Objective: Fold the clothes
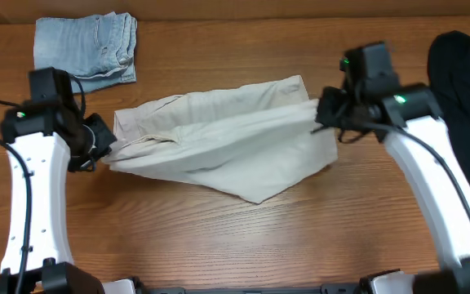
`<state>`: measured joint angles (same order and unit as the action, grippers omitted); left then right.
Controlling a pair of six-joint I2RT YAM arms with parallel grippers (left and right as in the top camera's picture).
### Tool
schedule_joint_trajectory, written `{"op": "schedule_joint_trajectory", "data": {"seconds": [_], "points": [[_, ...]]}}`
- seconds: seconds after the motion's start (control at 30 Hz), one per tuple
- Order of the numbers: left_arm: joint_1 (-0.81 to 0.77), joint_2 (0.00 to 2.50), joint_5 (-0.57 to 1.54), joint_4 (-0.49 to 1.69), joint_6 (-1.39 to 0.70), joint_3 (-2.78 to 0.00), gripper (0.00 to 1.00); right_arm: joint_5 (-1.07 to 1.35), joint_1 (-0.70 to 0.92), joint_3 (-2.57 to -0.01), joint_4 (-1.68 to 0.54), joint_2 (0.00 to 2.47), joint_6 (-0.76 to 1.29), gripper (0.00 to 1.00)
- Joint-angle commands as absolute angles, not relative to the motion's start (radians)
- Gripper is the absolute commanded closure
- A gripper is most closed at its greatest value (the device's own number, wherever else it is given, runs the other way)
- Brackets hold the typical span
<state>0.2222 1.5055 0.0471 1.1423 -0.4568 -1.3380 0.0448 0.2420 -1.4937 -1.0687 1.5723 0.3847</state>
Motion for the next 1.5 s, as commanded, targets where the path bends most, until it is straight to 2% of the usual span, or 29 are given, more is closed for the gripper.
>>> {"op": "schedule_joint_trajectory", "data": {"seconds": [0.0, 0.3, 0.4, 0.47, 0.53, 0.6, 0.63, 0.67, 0.7, 1.2, 1.47], "points": [[0.229, 1.505, -0.038, 1.023, -0.491, -1.256, 0.96, -0.015, 0.226, -1.491, -0.991, 1.657, 0.339, 0.96], [0.229, 1.540, -0.158, 0.742, -0.577, -1.177, 0.94, -0.056, 0.219, -1.491, -0.760, 1.810, 0.309, 0.95], [0.229, 1.568, -0.165, 0.682, -0.577, -1.177, 0.90, -0.056, 0.204, -1.491, -0.698, 1.827, 0.310, 0.87], [0.228, 1.591, -0.165, 0.656, -0.577, -1.177, 0.84, -0.055, 0.193, -1.491, -0.667, 1.840, 0.310, 0.77], [0.229, 1.613, -0.165, 0.645, -0.577, -1.177, 0.60, -0.056, 0.184, -1.491, -0.642, 1.855, 0.309, 0.55], [0.229, 1.632, -0.175, 0.636, -0.576, -1.177, 0.23, -0.056, 0.173, -1.491, -0.623, 1.869, 0.305, 0.28], [0.231, 1.638, -0.191, 0.636, -0.576, -1.177, 0.13, -0.056, 0.168, -1.491, -0.619, 1.875, 0.305, 0.12], [0.232, 1.639, -0.199, 0.636, -0.576, -1.177, 0.02, -0.055, 0.163, -1.491, -0.620, 1.877, 0.306, 0.04], [0.233, 1.638, -0.199, 0.637, -0.571, -1.178, 0.00, -0.055, 0.156, -1.491, -0.625, 1.880, 0.306, 0.00], [0.235, 1.632, -0.139, 0.997, -0.375, -1.512, 0.00, 0.160, 0.065, -1.592, -0.899, 1.868, 0.266, 0.00], [0.235, 1.632, 0.031, 1.062, -0.263, -1.707, 0.00, 0.204, 0.097, -1.697, -1.032, 1.866, 0.200, 0.00]]}}
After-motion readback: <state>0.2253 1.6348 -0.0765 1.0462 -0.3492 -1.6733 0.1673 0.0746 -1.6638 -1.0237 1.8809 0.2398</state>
